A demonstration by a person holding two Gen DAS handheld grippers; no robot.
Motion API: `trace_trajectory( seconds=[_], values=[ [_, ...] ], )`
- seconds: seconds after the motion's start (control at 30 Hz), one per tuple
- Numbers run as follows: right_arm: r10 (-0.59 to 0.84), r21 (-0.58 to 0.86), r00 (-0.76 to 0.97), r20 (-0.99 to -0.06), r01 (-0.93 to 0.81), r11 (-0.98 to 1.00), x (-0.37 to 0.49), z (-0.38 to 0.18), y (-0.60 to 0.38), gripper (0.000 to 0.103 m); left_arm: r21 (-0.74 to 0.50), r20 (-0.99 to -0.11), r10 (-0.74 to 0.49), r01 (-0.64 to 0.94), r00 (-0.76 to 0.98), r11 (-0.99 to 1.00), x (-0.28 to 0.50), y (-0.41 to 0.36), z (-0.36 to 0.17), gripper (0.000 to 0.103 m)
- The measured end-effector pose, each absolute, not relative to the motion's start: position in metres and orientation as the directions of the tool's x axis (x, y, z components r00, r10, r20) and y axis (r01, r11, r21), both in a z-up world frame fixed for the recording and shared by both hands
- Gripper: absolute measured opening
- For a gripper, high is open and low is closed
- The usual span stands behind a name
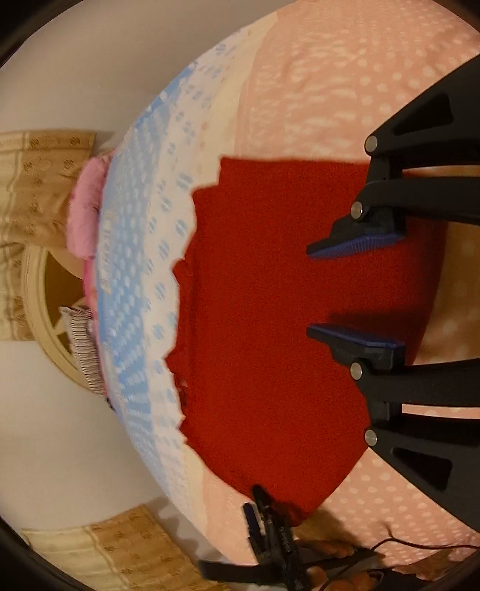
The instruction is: Fold small clothes
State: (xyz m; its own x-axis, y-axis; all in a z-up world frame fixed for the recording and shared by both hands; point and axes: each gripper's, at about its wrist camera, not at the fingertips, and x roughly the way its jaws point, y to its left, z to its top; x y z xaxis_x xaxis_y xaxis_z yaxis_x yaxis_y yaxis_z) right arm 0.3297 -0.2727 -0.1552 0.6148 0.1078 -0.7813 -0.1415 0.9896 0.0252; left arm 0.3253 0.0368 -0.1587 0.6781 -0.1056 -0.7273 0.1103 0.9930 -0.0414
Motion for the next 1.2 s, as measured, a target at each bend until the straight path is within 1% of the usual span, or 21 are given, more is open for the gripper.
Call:
trace_trajectory(
  seconds=[0.03,0.07,0.2,0.27,0.37,0.5,0.57,0.67,0.83,0.97,1.07,1.2],
  values=[
    [0.105,0.028,0.619,-0.778,-0.133,0.991,0.332,-0.163,-0.274,0.04,-0.04,-0.729,-0.101,0.105,0.677,0.994,0.325,0.037,-0.16,0.087],
    [0.111,0.039,0.644,-0.757,-0.126,0.991,0.331,-0.168,-0.277,0.043,-0.041,-0.73,-0.1,0.103,0.676,0.994,0.325,0.038,-0.16,0.088],
    [0.091,0.03,0.642,-0.761,-0.105,0.994,0.328,-0.166,-0.275,0.043,-0.046,-0.732,-0.103,0.101,0.674,0.994,0.325,0.039,-0.161,0.09],
    [0.069,0.017,0.647,-0.759,-0.086,0.996,0.326,-0.162,-0.272,0.043,-0.043,-0.733,-0.096,0.095,0.673,0.995,0.325,0.04,-0.162,0.093],
    [0.13,0.094,0.661,-0.739,-0.091,0.991,0.329,-0.148,-0.261,0.043,-0.044,-0.736,-0.097,0.096,0.67,0.994,0.325,0.041,-0.164,0.094],
    [0.177,0.083,0.662,-0.728,-0.171,0.982,0.346,-0.139,-0.218,0.043,-0.045,-0.738,-0.095,0.092,0.668,0.995,0.326,0.042,-0.165,0.095],
    [0.195,0.08,0.64,-0.744,-0.204,0.976,0.36,-0.144,-0.197,0.043,-0.048,-0.74,-0.095,0.089,0.666,0.995,0.327,0.043,-0.165,0.098],
    [0.191,0.083,0.61,-0.769,-0.2,0.976,0.378,-0.162,-0.183,0.043,-0.066,-0.745,-0.104,0.083,0.659,0.994,0.328,0.045,-0.166,0.1],
    [0.168,0.069,0.632,-0.757,-0.178,0.982,0.385,-0.171,-0.177,0.044,-0.077,-0.751,-0.103,0.069,0.652,0.995,0.329,0.047,-0.168,0.103],
    [0.157,0.061,0.637,-0.755,-0.17,0.983,0.383,-0.164,-0.177,0.044,-0.097,-0.753,-0.115,0.063,0.648,0.993,0.328,0.05,-0.169,0.103],
    [0.182,0.088,0.648,-0.74,-0.176,0.981,0.391,-0.151,-0.172,0.044,-0.111,-0.753,-0.124,0.06,0.646,0.992,0.329,0.052,-0.169,0.103],
    [0.193,0.073,0.608,-0.77,-0.217,0.974,0.417,-0.154,-0.15,0.044,-0.118,-0.755,-0.129,0.06,0.643,0.991,0.329,0.053,-0.169,0.103]
  ],
)
